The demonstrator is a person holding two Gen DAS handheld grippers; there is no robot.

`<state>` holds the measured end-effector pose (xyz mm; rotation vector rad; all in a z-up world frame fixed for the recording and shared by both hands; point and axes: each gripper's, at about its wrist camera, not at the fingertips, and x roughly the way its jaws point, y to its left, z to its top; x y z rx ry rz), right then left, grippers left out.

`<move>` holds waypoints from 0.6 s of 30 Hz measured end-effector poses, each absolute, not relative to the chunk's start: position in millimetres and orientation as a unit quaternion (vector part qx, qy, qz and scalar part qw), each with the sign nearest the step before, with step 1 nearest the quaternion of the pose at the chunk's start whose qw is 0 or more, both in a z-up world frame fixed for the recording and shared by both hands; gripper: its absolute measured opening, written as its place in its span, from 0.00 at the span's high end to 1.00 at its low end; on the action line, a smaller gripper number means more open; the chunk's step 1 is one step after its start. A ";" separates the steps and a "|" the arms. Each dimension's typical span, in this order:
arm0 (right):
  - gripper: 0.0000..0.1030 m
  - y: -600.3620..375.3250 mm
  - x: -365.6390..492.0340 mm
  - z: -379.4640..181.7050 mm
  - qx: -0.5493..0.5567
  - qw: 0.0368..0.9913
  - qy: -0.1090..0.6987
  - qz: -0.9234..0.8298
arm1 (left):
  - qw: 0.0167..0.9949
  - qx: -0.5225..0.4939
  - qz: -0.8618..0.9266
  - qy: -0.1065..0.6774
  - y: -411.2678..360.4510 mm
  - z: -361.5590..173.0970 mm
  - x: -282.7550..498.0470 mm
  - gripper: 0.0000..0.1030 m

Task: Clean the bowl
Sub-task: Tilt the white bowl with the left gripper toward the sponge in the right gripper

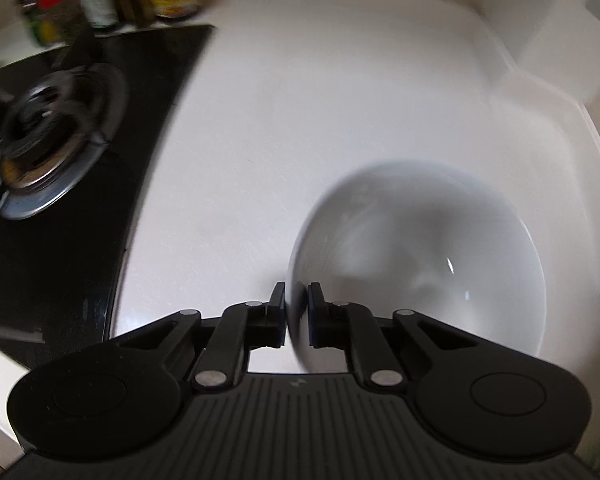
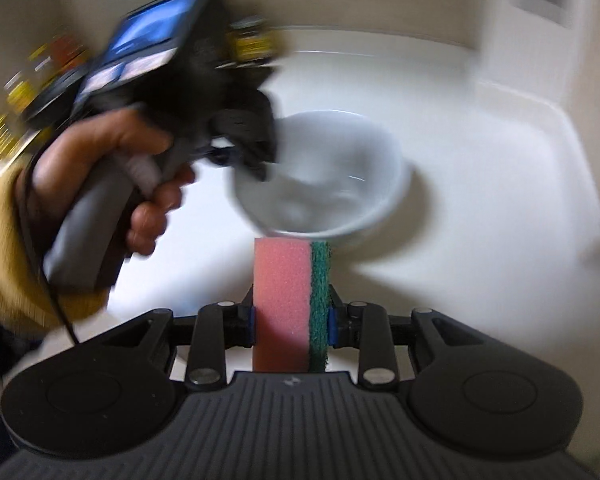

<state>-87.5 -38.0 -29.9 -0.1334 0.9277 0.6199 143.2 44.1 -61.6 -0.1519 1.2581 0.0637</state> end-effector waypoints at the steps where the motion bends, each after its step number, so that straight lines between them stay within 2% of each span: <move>1: 0.74 -28.7 -86.9 -29.4 -0.090 0.844 0.424 0.317 | 0.800 -0.070 0.021 0.596 46.1 -62.1 146.6 0.92; 4: 0.75 -1.5 -79.8 -31.7 -0.152 0.835 0.382 0.365 | 0.783 -0.065 -0.007 0.619 51.5 -63.6 156.2 0.91; 9: 0.75 25.3 -64.9 -40.8 -0.198 0.834 0.359 0.368 | 0.788 -0.010 -0.036 0.614 43.4 -65.1 156.0 0.85; 18: 0.76 -16.5 -79.8 -21.2 -0.183 0.810 0.401 0.387 | 0.788 0.061 -0.084 0.607 34.2 -66.5 157.9 0.82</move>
